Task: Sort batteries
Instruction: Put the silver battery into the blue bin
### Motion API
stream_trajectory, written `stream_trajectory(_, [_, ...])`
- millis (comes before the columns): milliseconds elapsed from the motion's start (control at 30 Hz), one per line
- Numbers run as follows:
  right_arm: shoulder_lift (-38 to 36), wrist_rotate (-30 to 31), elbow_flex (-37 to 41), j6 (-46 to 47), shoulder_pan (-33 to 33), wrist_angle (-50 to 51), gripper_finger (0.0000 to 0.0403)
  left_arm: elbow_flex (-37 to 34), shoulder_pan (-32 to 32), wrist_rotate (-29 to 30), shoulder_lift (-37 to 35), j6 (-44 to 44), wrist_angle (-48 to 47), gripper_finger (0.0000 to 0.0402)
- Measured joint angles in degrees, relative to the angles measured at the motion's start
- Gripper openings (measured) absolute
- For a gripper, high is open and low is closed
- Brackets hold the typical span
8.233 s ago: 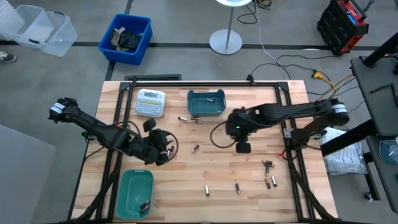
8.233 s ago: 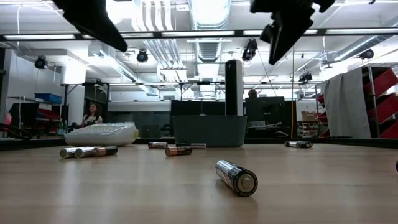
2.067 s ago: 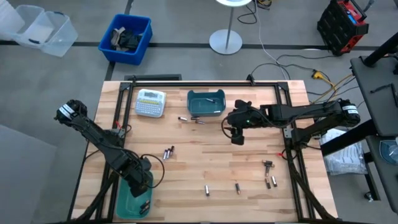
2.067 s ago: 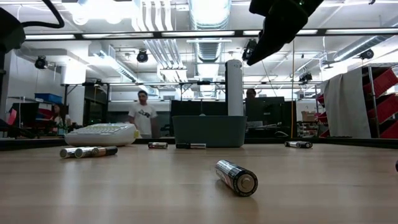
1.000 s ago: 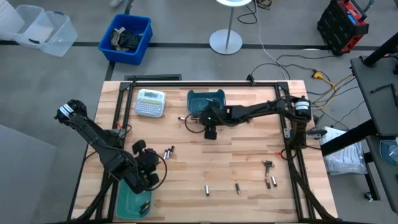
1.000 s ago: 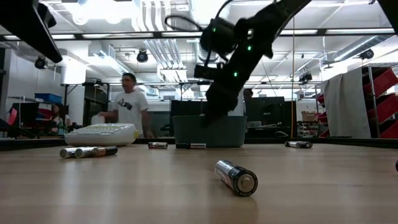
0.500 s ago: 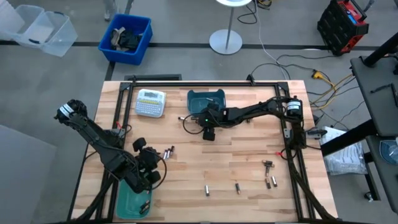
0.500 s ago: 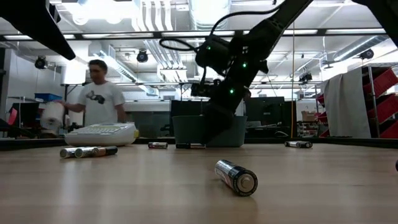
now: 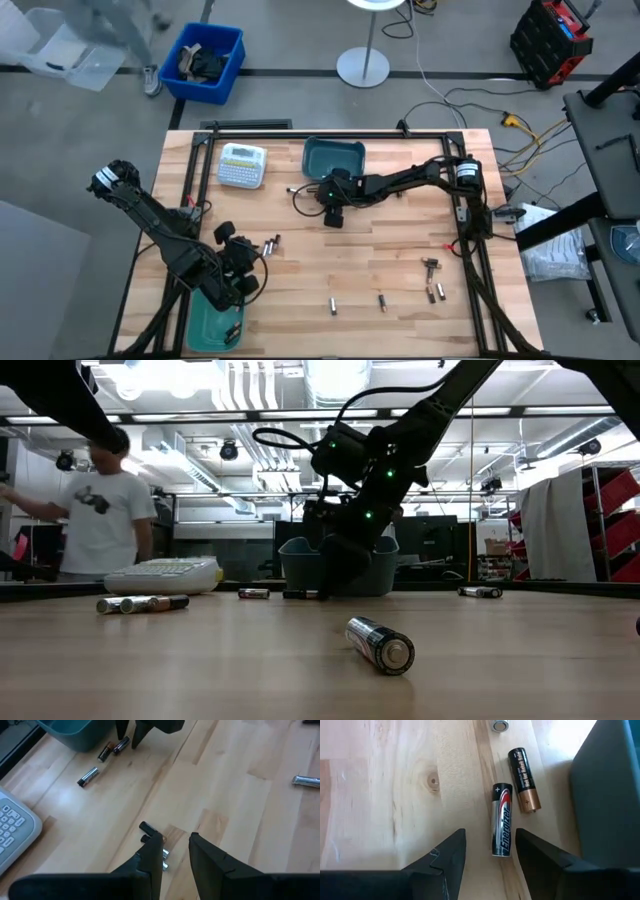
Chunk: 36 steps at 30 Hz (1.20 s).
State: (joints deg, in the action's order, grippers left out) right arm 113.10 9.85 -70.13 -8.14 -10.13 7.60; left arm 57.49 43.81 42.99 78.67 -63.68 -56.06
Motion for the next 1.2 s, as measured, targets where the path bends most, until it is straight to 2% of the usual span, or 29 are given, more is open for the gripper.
stream_trajectory(300, [-0.26, 0.14, 0.02, -0.79, 0.0, 0.51, 0.0122, 0.0, -0.02, 0.0, 0.0, 0.0, -0.01, 0.0076])
stream_trajectory(467, [-0.28, 0.48, -1.16, -1.48, -0.04, 2.99, 0.0114, 0.0, -0.02, -0.01, 0.0, 0.01, -0.01, 0.0076])
stream_trajectory(1100, [-0.88, 0.15, -8.95, -5.51, 0.12, 16.83, 0.0169, 0.0, 0.0, 0.02, 0.0, 0.02, 0.58, 0.0076])
stream_trajectory(1200, [-1.98, 0.11, -9.46, -6.04, 0.11, 18.82, 0.0171, 0.0, 0.0, 1.54, 0.0, 0.02, 0.58, 0.0076])
